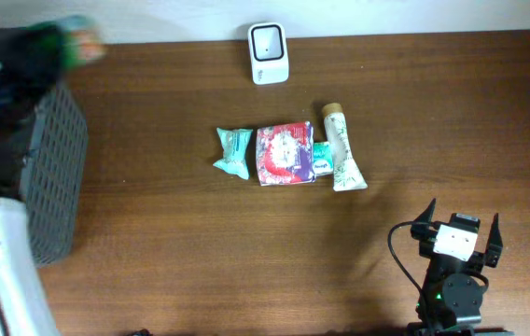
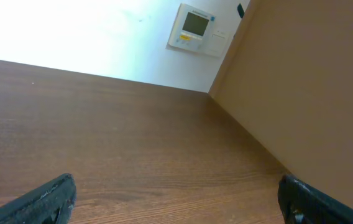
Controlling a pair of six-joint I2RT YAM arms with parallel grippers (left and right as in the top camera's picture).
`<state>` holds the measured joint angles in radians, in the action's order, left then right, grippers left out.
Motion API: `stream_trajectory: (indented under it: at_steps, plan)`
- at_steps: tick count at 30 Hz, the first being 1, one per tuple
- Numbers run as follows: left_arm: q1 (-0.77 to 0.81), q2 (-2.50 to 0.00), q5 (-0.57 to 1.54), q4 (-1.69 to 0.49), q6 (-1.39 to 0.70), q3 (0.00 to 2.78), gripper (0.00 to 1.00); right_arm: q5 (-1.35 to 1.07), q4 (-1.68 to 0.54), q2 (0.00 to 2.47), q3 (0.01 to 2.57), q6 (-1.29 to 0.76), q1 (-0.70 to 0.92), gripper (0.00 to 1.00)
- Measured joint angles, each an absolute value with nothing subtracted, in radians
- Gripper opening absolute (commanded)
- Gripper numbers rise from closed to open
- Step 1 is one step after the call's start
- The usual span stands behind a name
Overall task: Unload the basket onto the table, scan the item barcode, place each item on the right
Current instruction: 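Carry the green jar out and set it left of the wipes pack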
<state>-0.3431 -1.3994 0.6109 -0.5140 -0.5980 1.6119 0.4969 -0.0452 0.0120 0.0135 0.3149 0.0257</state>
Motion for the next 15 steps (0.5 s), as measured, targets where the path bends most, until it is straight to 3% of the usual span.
stream_trajectory:
  at_steps: [4, 7, 10, 15]
  plan:
    - [-0.058, -1.399, 0.440, -0.568, -0.527, 1.612, 0.52, 0.497, -0.045, 0.012, 0.014, 0.314, 0.026, 0.99]
    - [0.142, -1.421, 0.161, -0.665, -0.462, 1.612, 0.54, 0.497, -0.045, 0.012, 0.014, 0.315, 0.026, 0.99]
    - [0.218, -1.535, -0.070, -0.751, -0.390, 1.612, 0.49, 0.497, -0.045, 0.012, 0.014, 0.315, 0.026, 0.98]
    - [0.222, -1.749, -0.159, -0.812, -0.354, 1.612, 0.52, 0.497, -0.045, 0.012, 0.014, 0.315, 0.026, 0.99]
